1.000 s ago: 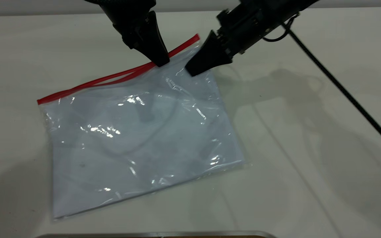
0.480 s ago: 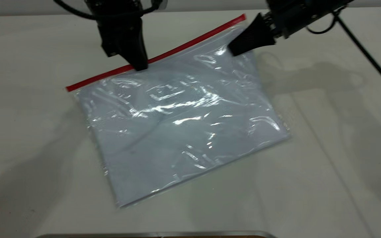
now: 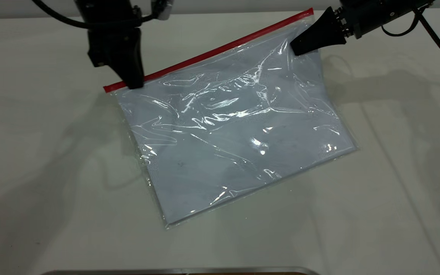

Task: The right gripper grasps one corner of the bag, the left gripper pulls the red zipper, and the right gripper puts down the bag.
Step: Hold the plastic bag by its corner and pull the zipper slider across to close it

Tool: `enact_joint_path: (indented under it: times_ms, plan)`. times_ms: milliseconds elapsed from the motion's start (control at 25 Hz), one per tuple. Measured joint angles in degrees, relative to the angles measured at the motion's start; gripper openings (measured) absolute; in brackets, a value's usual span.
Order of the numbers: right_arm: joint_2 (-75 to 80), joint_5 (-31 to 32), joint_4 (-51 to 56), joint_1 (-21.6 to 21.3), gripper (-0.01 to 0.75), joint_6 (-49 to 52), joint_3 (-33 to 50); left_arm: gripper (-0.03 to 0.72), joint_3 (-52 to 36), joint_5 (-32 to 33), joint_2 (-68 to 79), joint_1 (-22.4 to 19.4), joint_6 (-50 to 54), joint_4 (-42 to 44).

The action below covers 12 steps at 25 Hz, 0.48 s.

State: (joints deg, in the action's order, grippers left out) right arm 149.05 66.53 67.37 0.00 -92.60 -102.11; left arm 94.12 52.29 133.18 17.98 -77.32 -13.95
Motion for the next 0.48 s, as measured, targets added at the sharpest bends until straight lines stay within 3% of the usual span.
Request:
enact_joint_path:
  times_ms: [320, 480]
  plan:
    - [0.0, -0.1, 0.12, -0.17, 0.056, 0.01, 0.0, 0.049, 0.0, 2.13, 0.0, -1.66, 7.01, 1.6]
    - [0.0, -0.7, 0.42, -0.21, 0.125, 0.06, 0.0, 0.063, 0.0, 1.81, 0.0, -1.66, 13.16, 1.3]
